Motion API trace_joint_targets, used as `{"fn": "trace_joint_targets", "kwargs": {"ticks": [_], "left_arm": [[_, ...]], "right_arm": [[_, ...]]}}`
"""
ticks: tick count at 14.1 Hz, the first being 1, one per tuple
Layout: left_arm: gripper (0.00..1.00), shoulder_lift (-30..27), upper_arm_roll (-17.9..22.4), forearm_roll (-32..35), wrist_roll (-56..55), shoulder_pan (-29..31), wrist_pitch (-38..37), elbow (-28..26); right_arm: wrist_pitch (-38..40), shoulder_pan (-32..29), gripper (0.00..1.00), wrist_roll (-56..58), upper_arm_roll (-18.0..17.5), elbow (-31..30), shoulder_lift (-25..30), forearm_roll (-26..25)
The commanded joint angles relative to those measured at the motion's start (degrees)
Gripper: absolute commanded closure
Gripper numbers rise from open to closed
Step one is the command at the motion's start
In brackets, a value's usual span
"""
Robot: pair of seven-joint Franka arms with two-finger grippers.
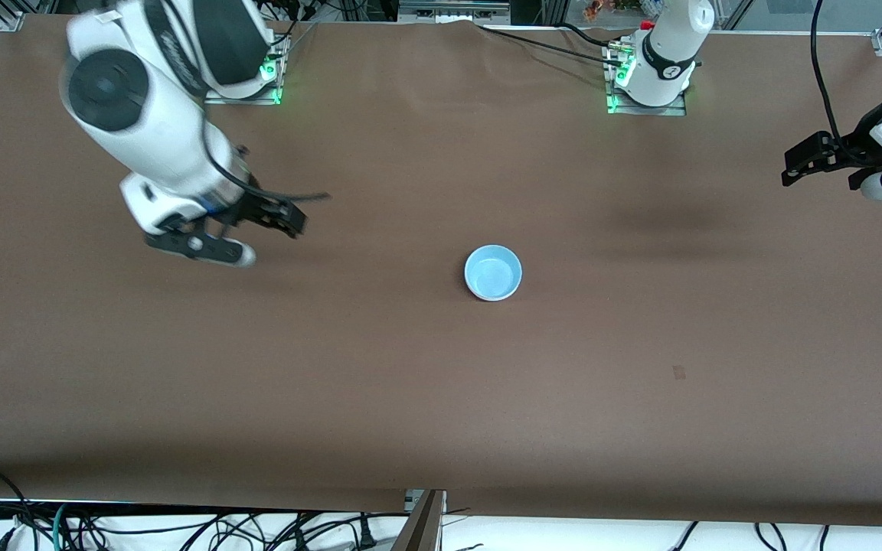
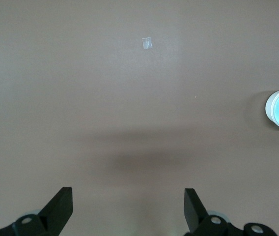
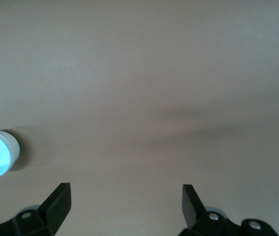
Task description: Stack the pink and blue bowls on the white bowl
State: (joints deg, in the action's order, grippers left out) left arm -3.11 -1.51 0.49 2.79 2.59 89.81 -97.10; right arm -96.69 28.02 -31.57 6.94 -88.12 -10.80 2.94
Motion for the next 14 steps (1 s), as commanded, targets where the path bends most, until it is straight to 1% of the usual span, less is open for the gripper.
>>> {"fn": "trace_joint_targets", "kwargs": {"ticks": [1,3,6,7,8,9,10,11,12,13,14], "left_arm": [[0.0,0.7,0.4,1.1,1.2,-0.6,-1.2,1.6],[0.0,0.7,0.4,1.1,1.1,-0.6,-1.1,1.6],[0.0,0.7,0.4,1.1,1.1,-0.6,-1.1,1.6],[0.0,0.7,0.4,1.1,1.1,-0.6,-1.1,1.6],[0.0,0.7,0.4,1.1,1.1,-0.6,-1.1,1.6],[0.0,0.7,0.4,1.1,1.1,-0.6,-1.1,1.6],[0.0,0.7,0.4,1.1,1.1,-0.6,-1.1,1.6],[0.0,0.7,0.4,1.1,1.1,-0.6,-1.1,1.6],[0.0,0.7,0.4,1.1,1.1,-0.6,-1.1,1.6],[0.0,0.7,0.4,1.1,1.1,-0.6,-1.1,1.6],[0.0,0.7,0.4,1.1,1.1,-0.6,-1.1,1.6]], "right_arm": [[-7.0,0.4,0.0,3.2,3.3,-13.2,9.3,-0.7],[-7.2,0.4,0.0,5.7,5.7,-13.2,9.1,-0.7],[-5.7,0.4,0.0,12.8,11.2,-12.6,9.3,-0.7],[-5.5,-0.3,0.0,14.7,11.3,-12.9,9.7,-0.8],[-4.7,-4.0,0.0,17.7,10.6,-13.1,10.8,-0.8],[-3.0,-8.8,0.0,21.8,6.6,-13.0,11.0,-0.6],[-2.4,-15.1,0.0,24.4,1.6,-12.8,11.1,-0.6],[-2.4,-20.8,0.0,24.9,-4.1,-12.7,11.1,-0.6],[-2.5,-25.5,0.0,25.1,-8.4,-12.7,11.1,-0.7],[-2.2,-27.0,0.0,25.9,-9.8,-12.7,11.2,-0.7],[-1.5,-27.1,0.0,27.7,-9.4,-12.4,11.2,-0.7]]}}
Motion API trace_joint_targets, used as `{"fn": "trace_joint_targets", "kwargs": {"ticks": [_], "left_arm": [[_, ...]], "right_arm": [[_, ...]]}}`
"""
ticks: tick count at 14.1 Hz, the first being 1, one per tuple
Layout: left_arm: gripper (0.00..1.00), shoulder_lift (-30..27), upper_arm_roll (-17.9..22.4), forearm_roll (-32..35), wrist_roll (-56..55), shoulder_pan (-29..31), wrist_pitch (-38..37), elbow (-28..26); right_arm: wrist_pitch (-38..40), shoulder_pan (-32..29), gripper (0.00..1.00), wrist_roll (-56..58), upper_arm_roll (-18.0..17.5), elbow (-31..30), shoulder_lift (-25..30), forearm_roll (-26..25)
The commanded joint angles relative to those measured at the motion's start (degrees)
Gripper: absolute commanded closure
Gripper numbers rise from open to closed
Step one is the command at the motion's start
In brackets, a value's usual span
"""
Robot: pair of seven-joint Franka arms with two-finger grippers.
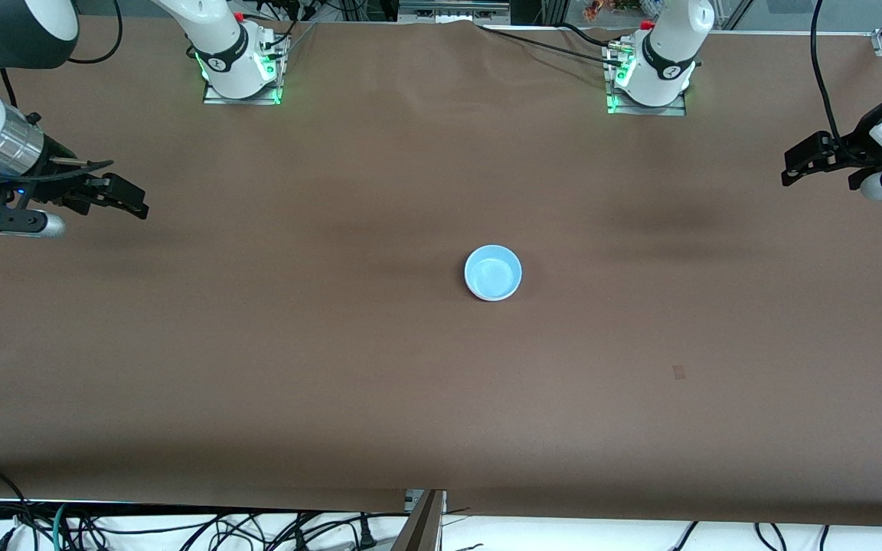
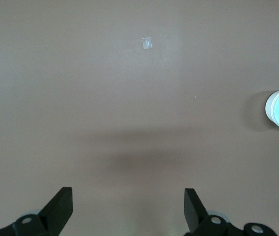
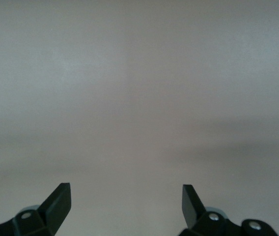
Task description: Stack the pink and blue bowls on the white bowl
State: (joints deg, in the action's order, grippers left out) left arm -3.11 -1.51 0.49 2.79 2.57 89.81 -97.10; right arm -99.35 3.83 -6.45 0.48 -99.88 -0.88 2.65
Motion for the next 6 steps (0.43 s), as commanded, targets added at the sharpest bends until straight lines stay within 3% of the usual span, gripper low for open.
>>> {"fn": "trace_joint_targets", "kwargs": {"ticks": [1,3,6], "left_arm": [[0.0,0.7,0.4,1.1,1.1,-0.5,-1.1,1.6],[0.0,0.7,0.4,1.1,1.1,-0.5,-1.1,1.6],[0.0,0.7,0.4,1.1,1.1,-0.5,-1.1,1.6]], "right_arm": [[1.5,-3.0,0.0,4.0,-2.3,-0.7,1.4,-0.4],[2.8,-3.0,0.0,8.4,-0.6,-0.7,1.5,-0.2],[2.8,-2.9,0.0,9.4,-1.0,-0.1,1.5,-0.3]]}}
